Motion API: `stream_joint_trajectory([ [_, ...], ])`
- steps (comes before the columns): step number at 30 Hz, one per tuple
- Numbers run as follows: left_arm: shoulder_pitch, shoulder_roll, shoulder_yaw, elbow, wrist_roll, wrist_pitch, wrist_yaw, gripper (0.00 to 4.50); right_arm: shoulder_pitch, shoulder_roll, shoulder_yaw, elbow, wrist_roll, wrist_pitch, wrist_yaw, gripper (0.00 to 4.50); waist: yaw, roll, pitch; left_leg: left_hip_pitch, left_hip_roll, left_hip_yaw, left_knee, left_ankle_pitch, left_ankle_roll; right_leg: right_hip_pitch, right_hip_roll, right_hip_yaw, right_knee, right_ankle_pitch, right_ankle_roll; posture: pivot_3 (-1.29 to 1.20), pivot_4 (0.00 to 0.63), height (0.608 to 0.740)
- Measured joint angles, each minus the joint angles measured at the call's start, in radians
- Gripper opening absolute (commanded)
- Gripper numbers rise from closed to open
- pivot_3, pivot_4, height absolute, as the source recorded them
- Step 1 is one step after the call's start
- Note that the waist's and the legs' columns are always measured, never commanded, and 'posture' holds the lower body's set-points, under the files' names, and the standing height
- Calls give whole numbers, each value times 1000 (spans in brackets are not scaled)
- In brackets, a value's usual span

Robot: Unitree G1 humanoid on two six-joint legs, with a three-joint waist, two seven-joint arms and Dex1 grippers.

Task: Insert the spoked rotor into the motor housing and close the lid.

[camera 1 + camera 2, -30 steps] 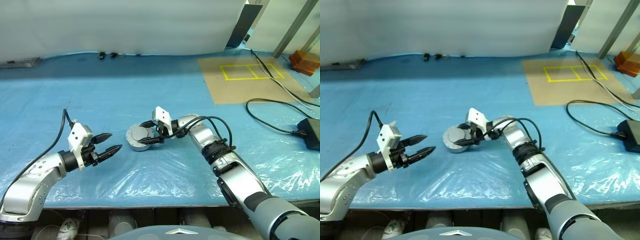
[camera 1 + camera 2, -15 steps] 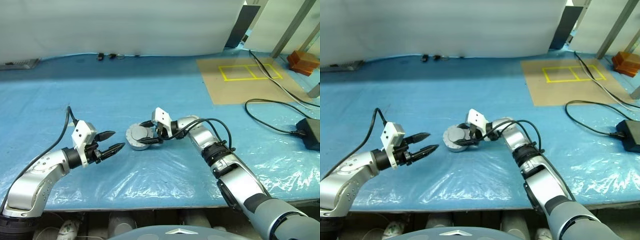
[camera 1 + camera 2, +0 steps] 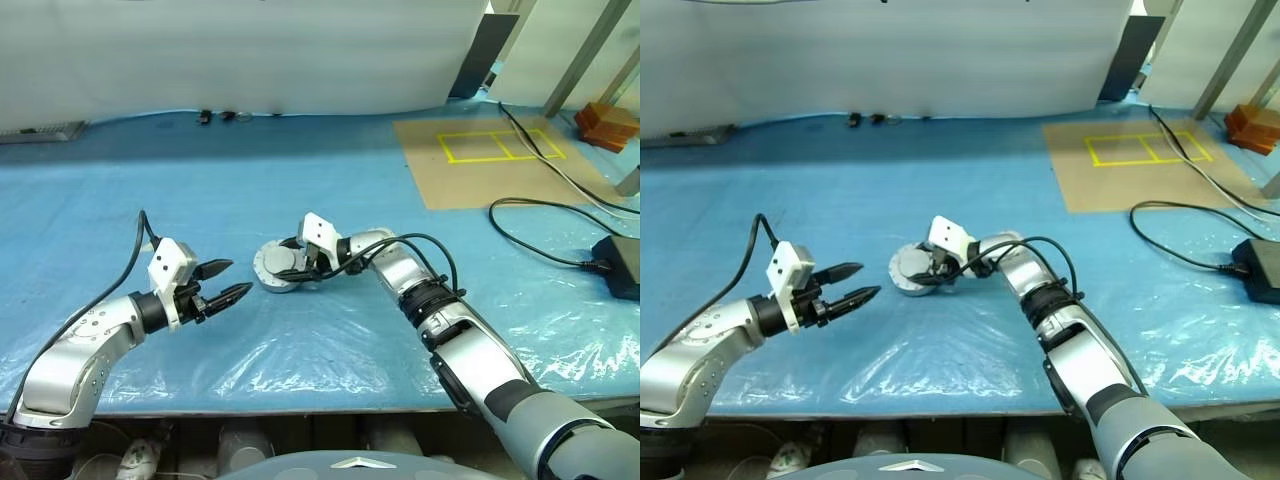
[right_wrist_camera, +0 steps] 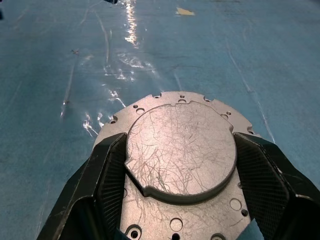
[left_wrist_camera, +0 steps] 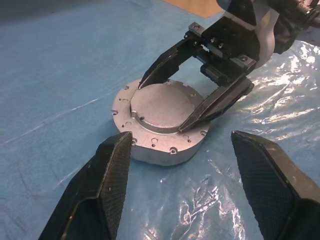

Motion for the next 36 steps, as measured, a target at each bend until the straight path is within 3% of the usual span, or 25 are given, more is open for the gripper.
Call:
stream_joint_trajectory([
  [7, -113, -55, -70, 97, 48, -5, 21, 3313, 28, -6, -30, -61, 24, 57, 75, 2966, -3, 0, -2, -2, 0, 0, 1, 2, -4, -1, 1, 0, -2, 2, -3, 0, 150, 740],
  [11, -167, -81, -102, 166, 70, -13, 14, 2486, 44, -10, -38, -93, 43, 80, 105, 2966, -6, -1, -3, -3, 0, 1, 0, 2, -6, 0, 1, 0, -5, 1, -2, 0, 150, 740],
  [19, -179, -79, -115, 221, 74, -11, -50, 12, 59, -24, -38, -118, 43, 91, 86, 2966, 2, -1, -2, -3, 0, 2, 0, 2, -7, 0, 0, 0, -6, 0, -1, 0, 150, 740],
  [36, -202, -100, -167, 271, 167, -67, -48, 12, 88, -36, -44, -177, 44, 129, 79, 2966, 6, -1, -2, -3, 0, 2, 0, 2, -7, 2, -1, -1, -9, -1, -1, 0, 150, 740],
])
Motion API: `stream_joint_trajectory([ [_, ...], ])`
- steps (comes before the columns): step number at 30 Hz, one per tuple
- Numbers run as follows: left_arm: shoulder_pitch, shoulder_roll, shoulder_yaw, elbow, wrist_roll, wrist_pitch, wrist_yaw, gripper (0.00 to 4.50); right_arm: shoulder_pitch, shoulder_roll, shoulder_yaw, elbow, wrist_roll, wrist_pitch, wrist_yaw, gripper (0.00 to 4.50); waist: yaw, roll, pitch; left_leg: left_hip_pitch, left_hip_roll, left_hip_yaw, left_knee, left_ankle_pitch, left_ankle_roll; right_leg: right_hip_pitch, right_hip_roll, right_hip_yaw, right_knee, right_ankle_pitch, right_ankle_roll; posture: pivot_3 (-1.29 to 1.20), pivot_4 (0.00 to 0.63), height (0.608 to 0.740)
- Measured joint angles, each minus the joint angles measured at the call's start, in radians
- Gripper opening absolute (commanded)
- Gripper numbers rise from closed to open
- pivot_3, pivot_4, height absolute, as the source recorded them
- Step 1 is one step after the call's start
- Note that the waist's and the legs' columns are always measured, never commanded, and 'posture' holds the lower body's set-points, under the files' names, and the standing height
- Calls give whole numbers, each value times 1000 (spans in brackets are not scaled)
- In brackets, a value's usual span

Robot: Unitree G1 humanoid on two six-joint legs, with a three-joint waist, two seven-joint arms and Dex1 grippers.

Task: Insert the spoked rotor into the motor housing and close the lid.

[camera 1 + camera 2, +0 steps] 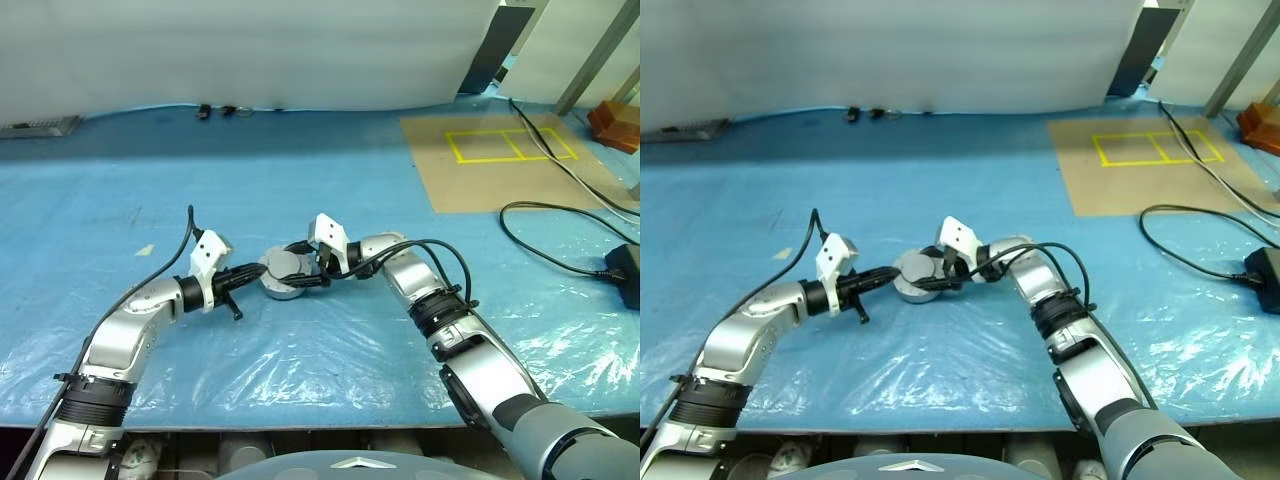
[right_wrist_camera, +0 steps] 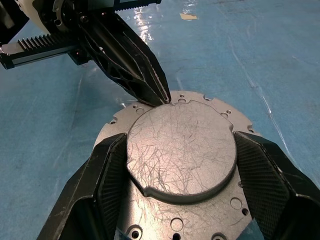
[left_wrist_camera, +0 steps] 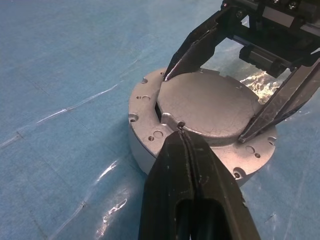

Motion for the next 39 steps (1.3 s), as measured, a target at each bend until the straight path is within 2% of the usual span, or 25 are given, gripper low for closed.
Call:
stream_joint_trajectory([
  [5, 3, 8, -1, 18, 6, -28, -15, 12, 7, -1, 6, -13, 0, -1, -13, 2966, 0, 0, 0, 0, 0, 0, 0, 0, 0, 0, 0, 0, 0, 0, 0, 0, 150, 740],
  [9, 3, 10, -1, 18, 12, -33, -18, 0, 26, -12, -16, -30, 7, 9, -25, 4434, -1, 0, 0, 0, 0, 0, 0, 0, 0, 0, 0, 0, -1, 0, 0, 0, 150, 740],
  [10, 3, 11, -1, 19, 16, -33, -18, 0, 30, -18, -25, -33, 13, 17, -25, 4475, -2, 0, 0, 0, 0, 0, 0, 0, 0, 0, 0, 0, -1, 0, 0, 0, 150, 740],
  [21, -8, 10, -13, 17, 35, -44, -26, 0, 46, -28, -81, -47, 87, 108, -4, 4475, -2, 1, 3, -2, 0, 0, -1, 0, 0, 0, 1, -1, -8, 0, 0, 0, 150, 740],
  [26, -11, 5, -17, 15, 35, -55, -28, 0, 43, -49, -162, -87, 149, 179, -10, 4475, -4, 0, 10, -3, 0, 0, -1, 0, 0, -2, 1, -1, -8, 1, 2, 0, 150, 740],
  [30, -11, 5, -17, 13, 35, -55, -27, 0, 16, -55, -247, -171, 258, 319, -9, 4475, -3, 0, 11, -2, 0, 0, -4, 0, 0, -2, 1, -1, -8, 3, 4, 0, 150, 740],
  [34, -11, 4, -18, 13, 35, -55, -26, 0, 16, -63, -254, -217, 303, 423, 5, 4475, -1, 0, 11, -2, 0, 0, -4, 0, 0, -2, 1, -1, -8, 3, 4, 0, 150, 740],
  [39, -10, 4, -18, 15, 37, -63, -22, 0, -24, -75, -287, 3, 329, 680, -51, 4475, -2, 1, 12, -3, 0, 0, -4, 0, 0, -1, 1, -1, -7, 1, 1, 0, 150, 740],
])
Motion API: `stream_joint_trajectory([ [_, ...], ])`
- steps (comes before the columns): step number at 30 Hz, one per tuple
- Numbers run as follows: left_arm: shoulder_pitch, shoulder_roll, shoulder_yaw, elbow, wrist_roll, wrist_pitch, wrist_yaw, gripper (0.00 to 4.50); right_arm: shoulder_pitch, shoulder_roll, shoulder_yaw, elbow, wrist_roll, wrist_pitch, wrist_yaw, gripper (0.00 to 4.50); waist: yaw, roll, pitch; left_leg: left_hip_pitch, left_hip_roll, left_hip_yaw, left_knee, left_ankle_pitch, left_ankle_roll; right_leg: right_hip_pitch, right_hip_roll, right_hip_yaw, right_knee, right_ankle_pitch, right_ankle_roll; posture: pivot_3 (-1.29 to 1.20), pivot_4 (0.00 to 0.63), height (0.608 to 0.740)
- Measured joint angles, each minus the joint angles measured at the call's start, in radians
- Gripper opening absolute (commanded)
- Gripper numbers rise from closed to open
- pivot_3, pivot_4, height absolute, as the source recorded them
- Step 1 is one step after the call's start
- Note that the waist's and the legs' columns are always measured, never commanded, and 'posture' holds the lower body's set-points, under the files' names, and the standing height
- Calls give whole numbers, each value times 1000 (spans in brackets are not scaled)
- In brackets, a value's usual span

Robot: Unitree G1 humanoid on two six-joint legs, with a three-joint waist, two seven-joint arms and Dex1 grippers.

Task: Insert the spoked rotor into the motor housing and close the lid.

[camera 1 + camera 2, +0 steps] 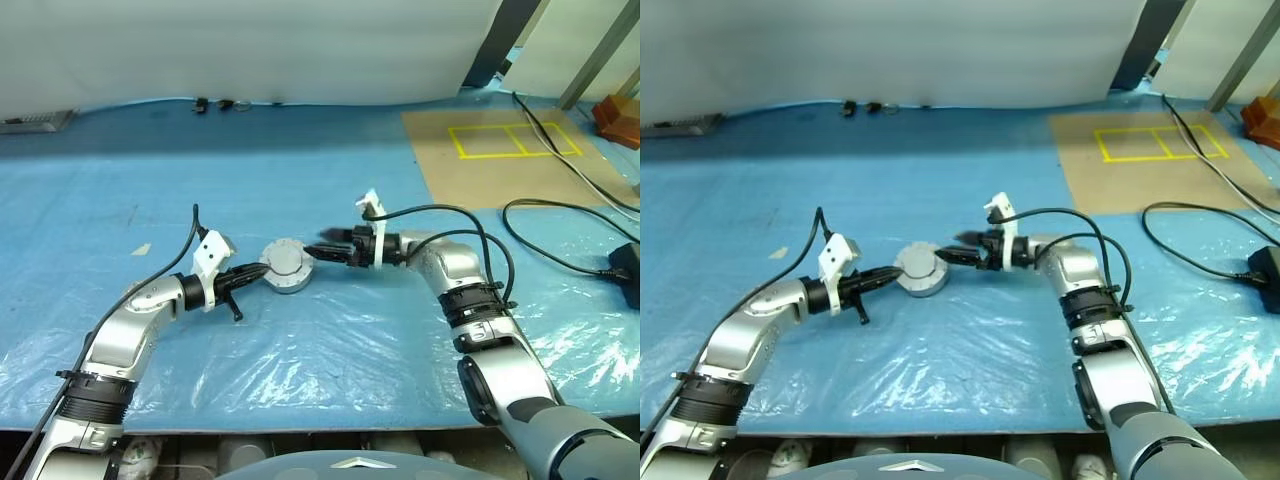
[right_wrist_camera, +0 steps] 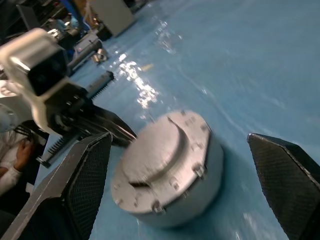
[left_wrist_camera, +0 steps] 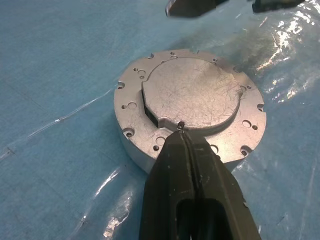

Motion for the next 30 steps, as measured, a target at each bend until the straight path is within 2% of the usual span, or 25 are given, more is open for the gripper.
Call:
stream_joint_trajectory([
  [2, 3, 0, 1, -2, 0, 1, 3, 0, -45, -2, -60, 81, 44, 102, -11, 4475, 0, 2, 1, 0, 0, 1, 0, 0, 0, 0, 0, 0, 1, 0, 0, 0, 150, 740],
  [5, 7, 0, 2, -6, -2, 2, 4, 0, -81, -11, -83, 113, 51, 177, -23, 4475, 3, 2, 1, 0, 1, 0, 0, 0, 0, 0, 0, 0, 2, 0, 0, 0, 150, 740],
  [12, 13, 4, 5, -12, -2, 1, 4, 0, -33, -5, 0, 2, 63, 270, 31, 4475, 4, 2, 1, 0, 1, 0, 1, 0, 0, 0, 0, -1, 2, 2, 3, 0, 150, 740],
  [17, 12, 3, 5, -7, -2, 1, 10, 0, -23, 13, 46, -35, 63, 293, 40, 4475, 3, 2, 1, 1, 1, 0, 3, 0, 0, 0, 0, 0, 7, 0, -1, 0, 150, 740],
  [24, 12, 0, 5, 2, 0, 0, 24, 0, -39, 86, 4, 13, 62, 260, -44, 4475, 1, 2, 1, 4, 1, 0, 5, 0, 0, 0, 0, 1, 13, -1, -1, 0, 150, 740],
  [27, 13, 0, 5, 2, -1, -1, 24, 0, -39, 101, -25, 31, 63, 240, -75, 3925, 0, 2, 1, 4, 1, 0, 6, 0, 0, -1, 0, 1, 14, -1, -1, 0, 150, 740],
  [30, 14, -1, 4, -1, -1, -2, 24, 0, -39, 96, -32, 50, 61, 228, -80, 2849, 1, 2, 2, 2, 1, 0, 6, 0, 0, -1, 0, 1, 13, -1, -1, 0, 150, 740],
])
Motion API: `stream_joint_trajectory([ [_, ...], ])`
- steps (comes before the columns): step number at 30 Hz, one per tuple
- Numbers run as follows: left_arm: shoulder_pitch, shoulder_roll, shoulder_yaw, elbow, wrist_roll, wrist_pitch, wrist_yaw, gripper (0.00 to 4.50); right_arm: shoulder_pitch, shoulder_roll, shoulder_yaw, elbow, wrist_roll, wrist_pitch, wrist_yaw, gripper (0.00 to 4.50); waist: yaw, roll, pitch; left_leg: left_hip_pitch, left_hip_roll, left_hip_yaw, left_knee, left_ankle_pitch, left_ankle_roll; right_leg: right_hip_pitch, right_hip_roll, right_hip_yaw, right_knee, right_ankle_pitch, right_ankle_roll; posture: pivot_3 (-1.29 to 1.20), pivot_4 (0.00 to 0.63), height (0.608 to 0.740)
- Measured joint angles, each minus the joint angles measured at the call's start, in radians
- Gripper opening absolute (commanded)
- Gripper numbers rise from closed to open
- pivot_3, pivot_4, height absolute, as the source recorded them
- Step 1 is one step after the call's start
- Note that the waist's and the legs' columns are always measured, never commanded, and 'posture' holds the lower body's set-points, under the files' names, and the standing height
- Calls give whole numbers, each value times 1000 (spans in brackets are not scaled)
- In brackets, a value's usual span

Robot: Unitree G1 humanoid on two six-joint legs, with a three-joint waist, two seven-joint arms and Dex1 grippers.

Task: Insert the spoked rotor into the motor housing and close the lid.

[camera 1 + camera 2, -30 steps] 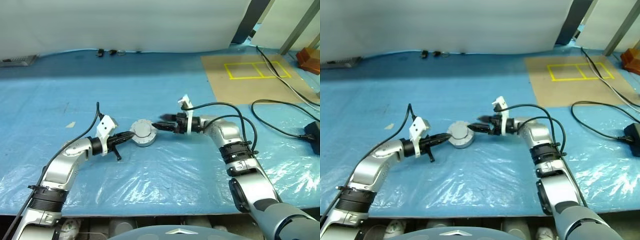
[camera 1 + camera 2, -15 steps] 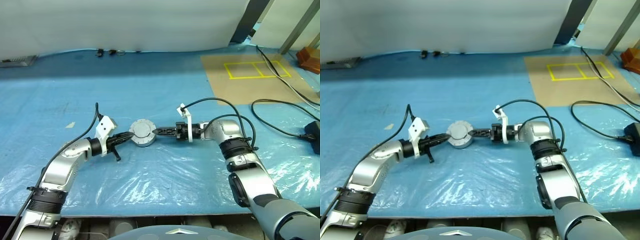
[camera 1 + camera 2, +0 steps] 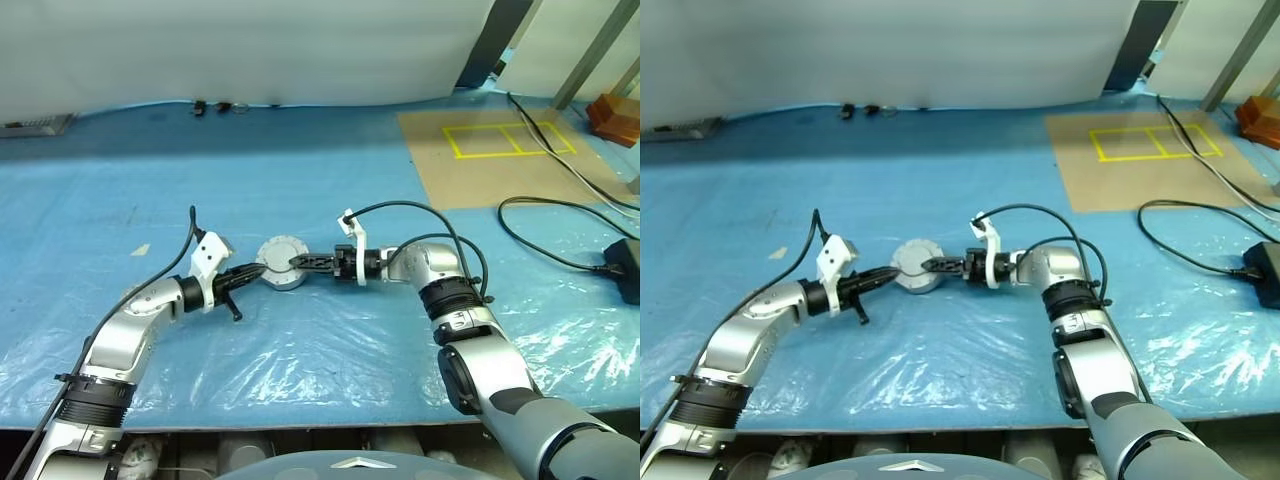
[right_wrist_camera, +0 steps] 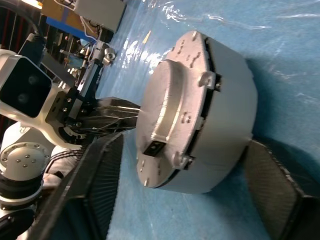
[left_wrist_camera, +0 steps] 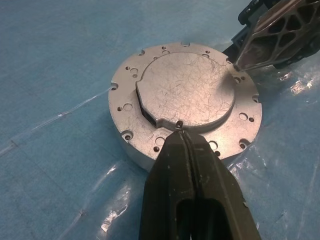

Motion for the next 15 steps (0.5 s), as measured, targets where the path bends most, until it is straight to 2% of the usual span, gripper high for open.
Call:
stream_joint_trajectory([
  [5, 8, 3, 3, 3, 1, -1, -4, 0, 6, -22, -7, -16, 10, 1, 30, 1279, 7, 0, 0, -1, 0, 0, 0, 0, 0, 0, 0, -1, -1, 0, 0, 0, 150, 740],
  [6, 8, 3, 2, 4, 0, -1, -7, 0, 14, -22, -6, -28, 10, 1, 34, 1131, 8, 0, 0, -1, 0, 0, 0, 0, 0, 0, 0, 0, 0, 0, 0, 0, 150, 740],
  [15, 7, 3, 5, 6, 1, 1, -12, 0, 53, -20, 11, -104, 9, 11, 31, 1126, 3, 0, 0, 0, 0, 0, 0, 0, 0, 0, 0, 0, 1, 0, 0, 0, 150, 740],
])
